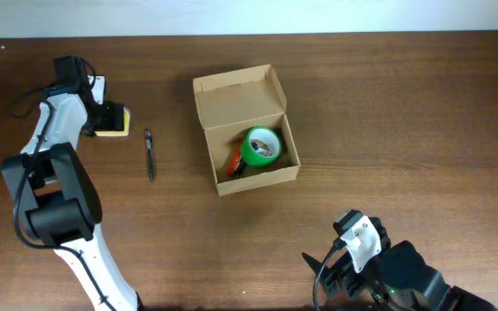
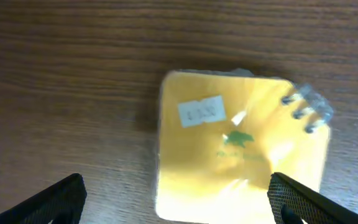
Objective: Pack container
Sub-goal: 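Lower the left gripper and grasp the yellow notepad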
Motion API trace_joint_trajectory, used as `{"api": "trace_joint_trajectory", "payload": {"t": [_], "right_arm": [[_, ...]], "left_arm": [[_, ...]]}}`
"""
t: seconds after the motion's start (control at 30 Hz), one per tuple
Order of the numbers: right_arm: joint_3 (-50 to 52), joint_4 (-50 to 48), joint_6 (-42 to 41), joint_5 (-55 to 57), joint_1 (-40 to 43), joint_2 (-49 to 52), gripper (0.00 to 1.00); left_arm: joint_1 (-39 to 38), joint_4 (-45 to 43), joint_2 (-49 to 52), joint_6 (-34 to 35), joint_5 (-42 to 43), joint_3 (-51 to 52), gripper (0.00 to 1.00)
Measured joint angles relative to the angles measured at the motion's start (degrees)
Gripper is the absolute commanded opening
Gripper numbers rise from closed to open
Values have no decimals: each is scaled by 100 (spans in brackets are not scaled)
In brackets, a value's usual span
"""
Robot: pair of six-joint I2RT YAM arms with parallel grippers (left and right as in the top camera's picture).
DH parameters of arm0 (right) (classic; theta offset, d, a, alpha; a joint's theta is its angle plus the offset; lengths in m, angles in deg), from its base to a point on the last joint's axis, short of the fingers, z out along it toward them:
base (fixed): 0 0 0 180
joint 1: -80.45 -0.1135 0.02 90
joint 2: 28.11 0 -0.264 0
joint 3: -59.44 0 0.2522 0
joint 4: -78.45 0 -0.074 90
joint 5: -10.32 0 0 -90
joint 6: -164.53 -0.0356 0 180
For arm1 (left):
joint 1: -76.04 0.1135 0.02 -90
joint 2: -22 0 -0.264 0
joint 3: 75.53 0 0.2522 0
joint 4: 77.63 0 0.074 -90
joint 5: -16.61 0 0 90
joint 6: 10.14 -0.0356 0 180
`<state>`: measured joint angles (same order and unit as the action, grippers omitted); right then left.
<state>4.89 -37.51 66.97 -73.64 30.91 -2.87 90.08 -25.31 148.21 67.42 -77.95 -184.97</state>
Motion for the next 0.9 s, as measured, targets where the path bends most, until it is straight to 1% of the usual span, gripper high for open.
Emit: {"api": "trace_joint_trajectory", "payload": {"t": [0.27,0.9], "right_arm": [[0,0,-2,0,0,0,99],[0,0,2,0,0,0,99]], "left_arm": [[-31,15,0,2,376,0,93],[-37,-52,302,2,570,-61,93]]}}
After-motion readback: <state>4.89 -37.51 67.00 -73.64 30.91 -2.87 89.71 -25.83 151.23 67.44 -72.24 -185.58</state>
